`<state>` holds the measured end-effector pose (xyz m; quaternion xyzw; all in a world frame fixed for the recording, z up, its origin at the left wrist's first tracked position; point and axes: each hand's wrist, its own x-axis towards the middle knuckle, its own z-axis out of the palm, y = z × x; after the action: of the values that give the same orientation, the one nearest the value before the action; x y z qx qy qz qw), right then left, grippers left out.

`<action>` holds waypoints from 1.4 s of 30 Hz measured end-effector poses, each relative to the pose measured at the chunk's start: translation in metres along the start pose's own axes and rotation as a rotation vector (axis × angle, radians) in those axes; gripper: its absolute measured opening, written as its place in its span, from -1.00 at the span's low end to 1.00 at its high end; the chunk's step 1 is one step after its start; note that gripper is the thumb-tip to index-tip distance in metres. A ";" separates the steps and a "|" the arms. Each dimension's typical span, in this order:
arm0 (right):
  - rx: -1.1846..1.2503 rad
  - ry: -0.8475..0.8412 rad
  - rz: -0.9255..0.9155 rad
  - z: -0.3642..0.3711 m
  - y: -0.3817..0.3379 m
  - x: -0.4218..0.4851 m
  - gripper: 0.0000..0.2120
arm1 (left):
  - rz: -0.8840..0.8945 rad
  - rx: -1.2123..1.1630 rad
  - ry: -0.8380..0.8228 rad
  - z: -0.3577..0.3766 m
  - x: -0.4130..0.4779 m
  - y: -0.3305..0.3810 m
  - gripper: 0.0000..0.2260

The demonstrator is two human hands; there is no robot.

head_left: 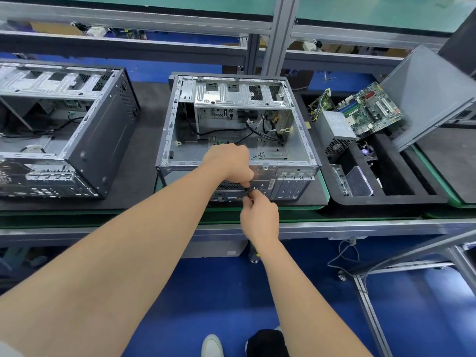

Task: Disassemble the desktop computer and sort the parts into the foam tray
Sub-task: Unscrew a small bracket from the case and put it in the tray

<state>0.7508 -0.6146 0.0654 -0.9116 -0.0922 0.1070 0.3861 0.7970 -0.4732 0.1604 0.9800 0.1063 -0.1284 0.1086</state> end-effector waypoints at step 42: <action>0.505 -0.199 0.188 -0.004 0.006 0.006 -0.84 | 0.020 0.010 0.009 0.001 0.002 -0.001 -0.75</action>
<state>0.7577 -0.6196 0.0632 -0.7763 -0.0151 0.2507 0.5782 0.7984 -0.4723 0.1588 0.9821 0.0964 -0.1236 0.1043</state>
